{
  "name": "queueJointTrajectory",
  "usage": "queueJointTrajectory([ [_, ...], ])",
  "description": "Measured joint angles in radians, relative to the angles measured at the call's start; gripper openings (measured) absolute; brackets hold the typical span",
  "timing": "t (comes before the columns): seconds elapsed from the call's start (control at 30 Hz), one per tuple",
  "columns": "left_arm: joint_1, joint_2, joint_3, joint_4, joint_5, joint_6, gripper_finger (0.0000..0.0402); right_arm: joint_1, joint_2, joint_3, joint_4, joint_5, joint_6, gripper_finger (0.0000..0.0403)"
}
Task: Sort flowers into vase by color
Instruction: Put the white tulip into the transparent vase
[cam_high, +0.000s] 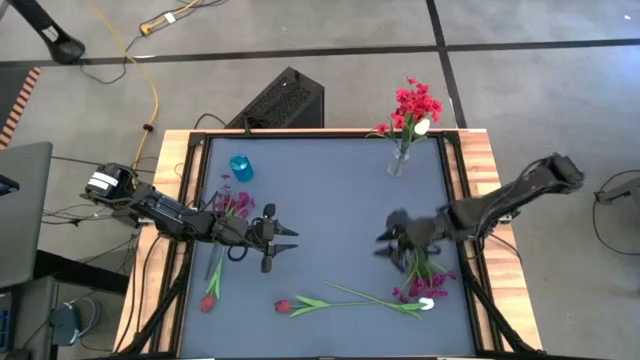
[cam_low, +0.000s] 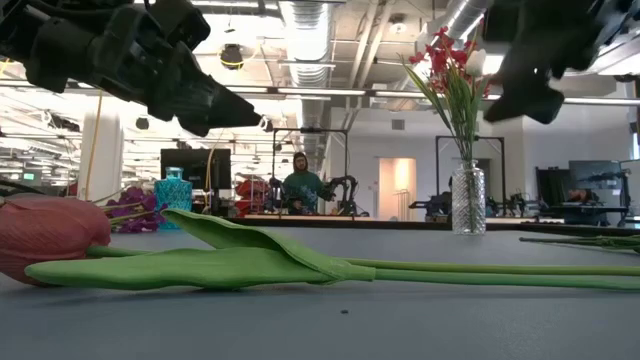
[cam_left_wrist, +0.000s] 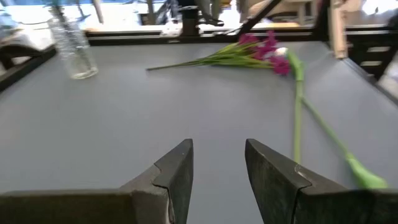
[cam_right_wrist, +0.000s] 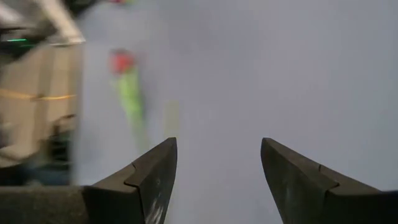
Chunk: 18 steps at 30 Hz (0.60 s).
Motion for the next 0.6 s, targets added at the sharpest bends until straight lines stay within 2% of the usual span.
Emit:
queueJointTrajectory([
  [0.1,0.0,0.0,0.0,0.027,0.055,0.0,0.0135,0.109,0.115,0.007,0.135,0.002,0.045,0.026],
  [0.2,-0.008,0.0,0.001,0.066,0.138,-0.001,0.0135,0.197,0.252,0.077,0.131,0.02,0.087,0.026],
  [0.27,-0.029,0.0,0.015,0.074,0.154,0.002,0.0135,0.239,0.343,0.147,0.081,0.02,0.089,0.026],
  [0.4,-0.088,0.052,0.094,0.068,0.123,0.035,0.0135,0.285,0.482,0.306,-0.098,0.019,0.092,0.026],
  [0.5,-0.123,0.162,0.189,0.067,0.12,0.083,0.0135,0.298,0.541,0.414,-0.247,0.021,0.092,0.026],
  [0.6,-0.133,0.289,0.302,0.056,0.125,0.117,0.0135,0.31,0.569,0.477,-0.326,0.024,0.099,0.026],
])
